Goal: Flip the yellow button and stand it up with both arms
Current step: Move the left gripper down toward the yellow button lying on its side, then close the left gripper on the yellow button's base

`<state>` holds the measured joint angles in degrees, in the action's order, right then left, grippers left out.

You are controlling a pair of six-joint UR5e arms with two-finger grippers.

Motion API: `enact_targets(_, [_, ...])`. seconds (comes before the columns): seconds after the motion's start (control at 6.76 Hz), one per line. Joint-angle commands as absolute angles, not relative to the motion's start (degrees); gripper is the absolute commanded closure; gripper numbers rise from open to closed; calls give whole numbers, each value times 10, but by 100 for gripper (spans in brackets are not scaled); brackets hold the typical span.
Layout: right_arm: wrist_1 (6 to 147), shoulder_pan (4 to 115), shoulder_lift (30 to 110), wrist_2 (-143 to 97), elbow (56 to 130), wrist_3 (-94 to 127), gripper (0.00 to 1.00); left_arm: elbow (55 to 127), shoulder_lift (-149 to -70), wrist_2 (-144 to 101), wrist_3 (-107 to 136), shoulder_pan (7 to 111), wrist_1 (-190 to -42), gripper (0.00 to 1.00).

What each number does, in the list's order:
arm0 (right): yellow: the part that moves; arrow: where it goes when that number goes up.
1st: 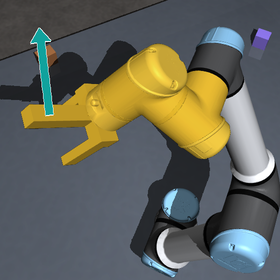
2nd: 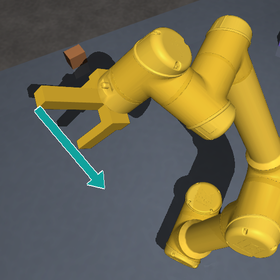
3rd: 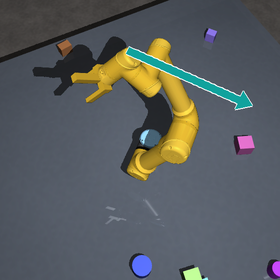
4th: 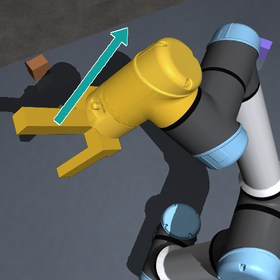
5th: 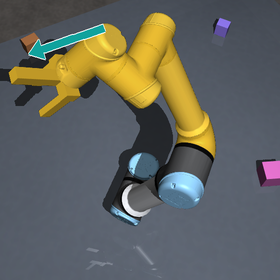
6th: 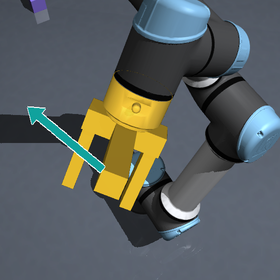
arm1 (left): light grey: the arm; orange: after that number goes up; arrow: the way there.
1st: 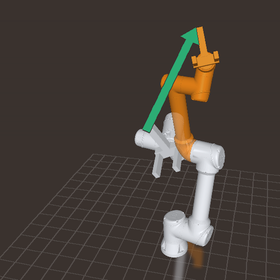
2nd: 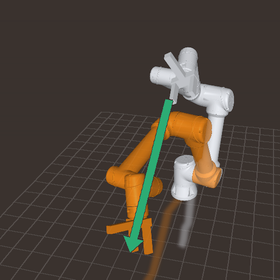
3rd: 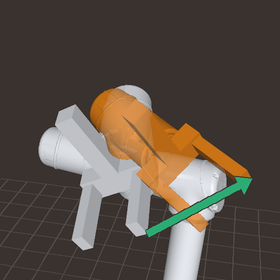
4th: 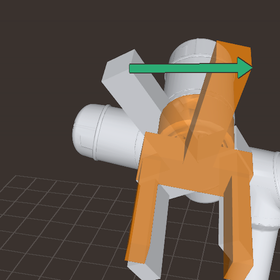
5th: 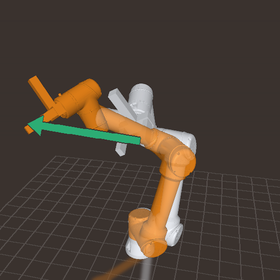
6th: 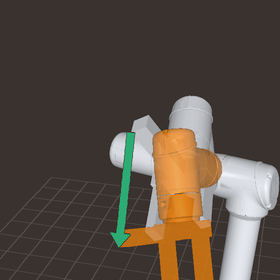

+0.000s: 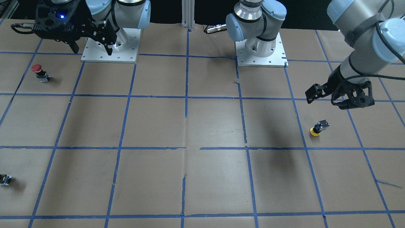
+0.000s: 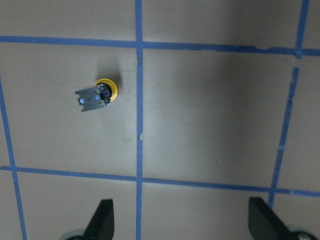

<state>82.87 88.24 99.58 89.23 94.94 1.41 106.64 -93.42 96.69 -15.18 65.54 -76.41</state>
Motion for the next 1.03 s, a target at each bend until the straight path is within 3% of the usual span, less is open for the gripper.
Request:
enact_targets(0.0, [828,882,997,895,949,14,0,1116,-1006,964,-157,604,-631,5])
enact_targets(0.59, [830,882,996,893,949,14,0,1127,-1051,955,-157,600,-580,9])
enact_targets(0.74, [830,882,996,893,950,14,0,1129,-1052,955,-158,600,-578,14])
enact_targets(0.89, [830,882,996,891,950,14,0,1129,-1053,955,-160,600,-580,31])
